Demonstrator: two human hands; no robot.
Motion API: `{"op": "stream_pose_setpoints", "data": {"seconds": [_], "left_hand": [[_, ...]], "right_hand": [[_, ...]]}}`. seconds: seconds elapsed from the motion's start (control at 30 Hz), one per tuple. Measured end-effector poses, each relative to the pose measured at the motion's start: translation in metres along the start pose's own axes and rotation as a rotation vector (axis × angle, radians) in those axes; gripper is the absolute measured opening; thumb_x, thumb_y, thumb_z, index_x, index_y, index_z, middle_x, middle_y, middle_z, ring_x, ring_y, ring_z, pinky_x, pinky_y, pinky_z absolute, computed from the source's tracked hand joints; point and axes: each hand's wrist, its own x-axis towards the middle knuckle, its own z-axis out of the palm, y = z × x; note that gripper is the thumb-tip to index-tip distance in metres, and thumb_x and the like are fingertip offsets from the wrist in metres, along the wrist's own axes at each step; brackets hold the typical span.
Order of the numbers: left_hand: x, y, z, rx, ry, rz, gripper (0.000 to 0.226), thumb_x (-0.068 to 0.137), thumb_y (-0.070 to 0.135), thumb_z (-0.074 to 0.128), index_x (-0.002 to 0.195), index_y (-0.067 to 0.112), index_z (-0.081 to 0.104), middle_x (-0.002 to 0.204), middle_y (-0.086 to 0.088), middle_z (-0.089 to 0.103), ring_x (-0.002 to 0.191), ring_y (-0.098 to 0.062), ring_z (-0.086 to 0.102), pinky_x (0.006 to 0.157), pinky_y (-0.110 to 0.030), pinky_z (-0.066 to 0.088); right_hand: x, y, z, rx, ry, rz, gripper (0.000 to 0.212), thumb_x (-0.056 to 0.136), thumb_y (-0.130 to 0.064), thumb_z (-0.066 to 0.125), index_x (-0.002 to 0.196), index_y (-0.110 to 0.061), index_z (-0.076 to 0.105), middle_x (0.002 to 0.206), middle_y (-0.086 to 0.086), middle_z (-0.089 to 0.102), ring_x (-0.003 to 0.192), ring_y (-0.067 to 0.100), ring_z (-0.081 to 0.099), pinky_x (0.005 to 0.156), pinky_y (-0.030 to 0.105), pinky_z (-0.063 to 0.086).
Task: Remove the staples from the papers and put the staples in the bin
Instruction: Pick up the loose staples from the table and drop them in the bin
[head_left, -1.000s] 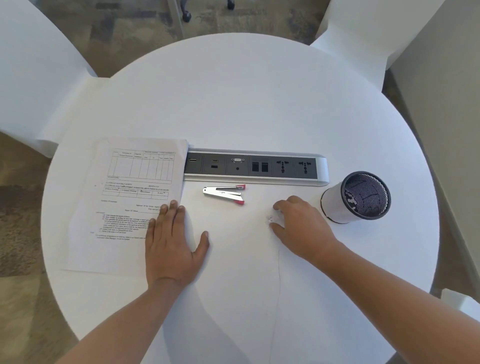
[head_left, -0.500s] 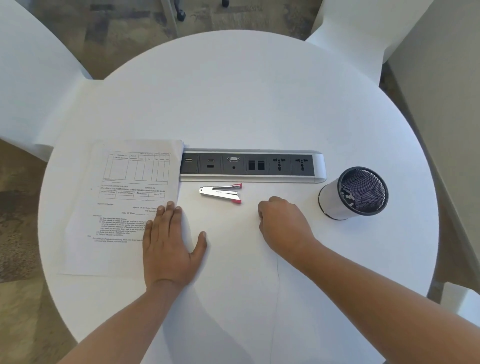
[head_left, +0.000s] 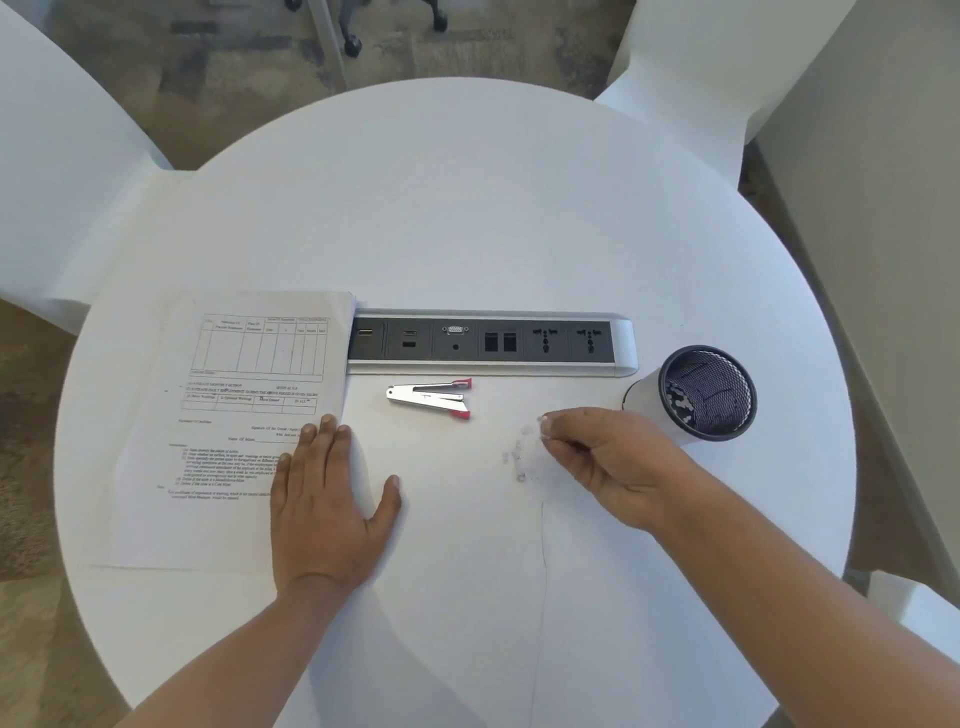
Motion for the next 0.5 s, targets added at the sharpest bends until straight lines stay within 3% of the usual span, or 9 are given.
{"op": "stream_pose_setpoints", "data": {"seconds": [0.13,0.27,0.4,0.5], "left_hand": [[0.0,-0.003,0.0,0.009,-0.008,0.007,0.084,0.083,0.062,0.038,0.147,0.007,0.041,0.159,-0.009,0.038,0.15,-0.027,0.029,0.124,-0.048,0.021],[0.001,-0.001,0.001,0.009,-0.003,0.017,0.085,0.082,0.062,0.038,0.145,0.005,0.043,0.156,-0.012,0.042,0.148,-0.03,0.033,0.122,-0.05,0.024],[0.003,-0.003,0.002,-0.001,0.03,0.028,0.086,0.078,0.061,0.04,0.14,0.001,0.049,0.152,-0.017,0.046,0.144,-0.036,0.039,0.118,-0.054,0.028],[0.005,-0.001,0.005,-0.022,0.074,0.05,0.086,0.075,0.059,0.043,0.136,-0.001,0.051,0.149,-0.021,0.048,0.141,-0.04,0.041,0.114,-0.057,0.029]], "right_hand": [[-0.041,-0.026,-0.013,0.25,-0.145,0.155,0.003,0.069,0.004,0.069,0.068,0.001,0.07,0.063,0.008,0.06,0.052,0.011,0.06,0.046,0.014,0.055],[-0.071,-0.051,-0.029,0.157,-0.179,0.035,0.005,0.066,0.0,0.067,0.062,-0.003,0.07,0.061,0.005,0.06,0.052,0.008,0.06,0.044,0.012,0.053],[-0.077,-0.075,-0.056,-0.222,0.102,-0.331,0.012,0.075,0.004,0.071,0.068,-0.005,0.071,0.062,0.003,0.066,0.056,0.008,0.063,0.058,0.013,0.056],[-0.062,-0.084,-0.081,-0.543,0.369,-0.471,0.01,0.08,0.001,0.073,0.072,-0.004,0.072,0.063,0.008,0.07,0.06,0.017,0.067,0.066,0.024,0.06]]}}
